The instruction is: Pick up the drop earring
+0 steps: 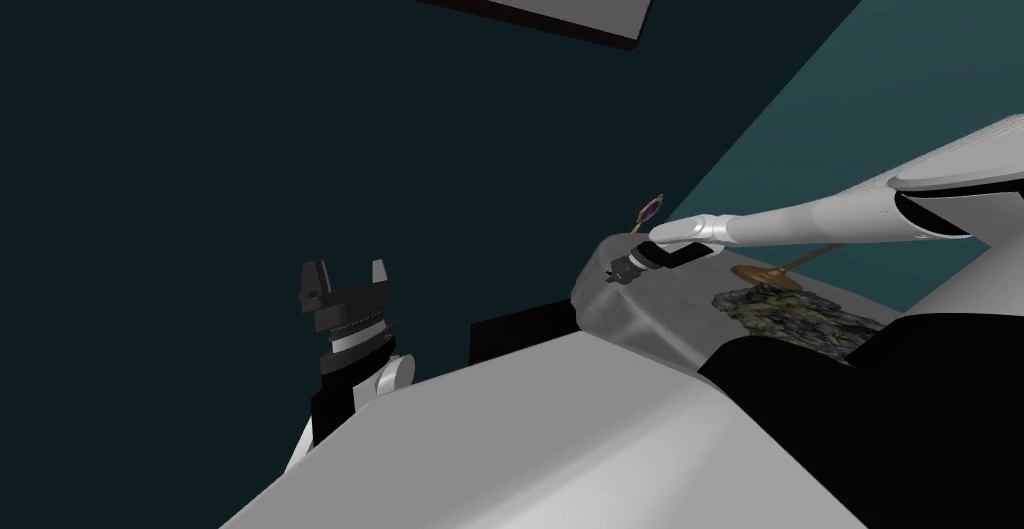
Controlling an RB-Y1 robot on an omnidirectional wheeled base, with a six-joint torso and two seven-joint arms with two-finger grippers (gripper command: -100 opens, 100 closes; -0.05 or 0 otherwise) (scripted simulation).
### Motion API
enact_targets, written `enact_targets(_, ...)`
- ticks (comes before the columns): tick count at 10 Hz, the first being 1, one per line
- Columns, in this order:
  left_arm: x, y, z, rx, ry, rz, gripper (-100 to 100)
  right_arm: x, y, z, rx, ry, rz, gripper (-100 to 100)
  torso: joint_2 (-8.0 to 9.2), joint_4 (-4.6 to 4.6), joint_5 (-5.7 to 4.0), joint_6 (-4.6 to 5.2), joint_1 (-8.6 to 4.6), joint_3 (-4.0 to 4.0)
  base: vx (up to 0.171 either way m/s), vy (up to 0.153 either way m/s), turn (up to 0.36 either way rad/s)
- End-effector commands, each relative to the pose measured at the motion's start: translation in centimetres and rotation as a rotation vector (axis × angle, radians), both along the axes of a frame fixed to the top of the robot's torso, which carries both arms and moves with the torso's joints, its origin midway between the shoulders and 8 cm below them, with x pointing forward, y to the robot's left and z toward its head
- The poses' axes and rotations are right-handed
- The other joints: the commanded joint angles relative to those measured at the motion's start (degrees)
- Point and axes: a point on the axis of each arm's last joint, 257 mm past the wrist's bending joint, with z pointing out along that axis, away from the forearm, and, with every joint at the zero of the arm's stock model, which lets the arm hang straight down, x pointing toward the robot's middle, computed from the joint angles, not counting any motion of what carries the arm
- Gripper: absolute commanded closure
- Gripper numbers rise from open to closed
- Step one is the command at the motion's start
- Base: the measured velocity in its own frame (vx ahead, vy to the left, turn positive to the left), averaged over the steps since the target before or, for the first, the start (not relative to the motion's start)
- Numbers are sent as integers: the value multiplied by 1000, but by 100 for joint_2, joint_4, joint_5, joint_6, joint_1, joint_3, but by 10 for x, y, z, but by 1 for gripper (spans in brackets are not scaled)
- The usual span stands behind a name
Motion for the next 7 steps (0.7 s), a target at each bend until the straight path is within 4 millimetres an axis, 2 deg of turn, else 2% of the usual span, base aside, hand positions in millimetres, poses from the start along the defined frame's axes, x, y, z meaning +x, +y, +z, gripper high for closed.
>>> enact_targets(1,0,0,0,0,0,0,0,4,7,4,3,3,23,100,0,0,0,0,0,0,47,14,-223)
enact_targets(3,0,0,0,0,0,0,0,13,21,14,2,3,85,100,-18,-2,4,8,5,-9,106,25,-353)
enact_targets(5,0,0,0,0,0,0,0,17,28,18,1,4,116,100,-28,-6,3,-12,7,-16,59,16,-97)
enact_targets(6,0,0,0,0,0,0,0,17,24,15,1,3,99,100,-23,-4,3,-6,4,-13,26,6,-39)
enact_targets(7,0,0,0,0,0,0,0,17,24,16,1,3,102,0,-14,-4,-1,-11,-1,-9,0,0,0)
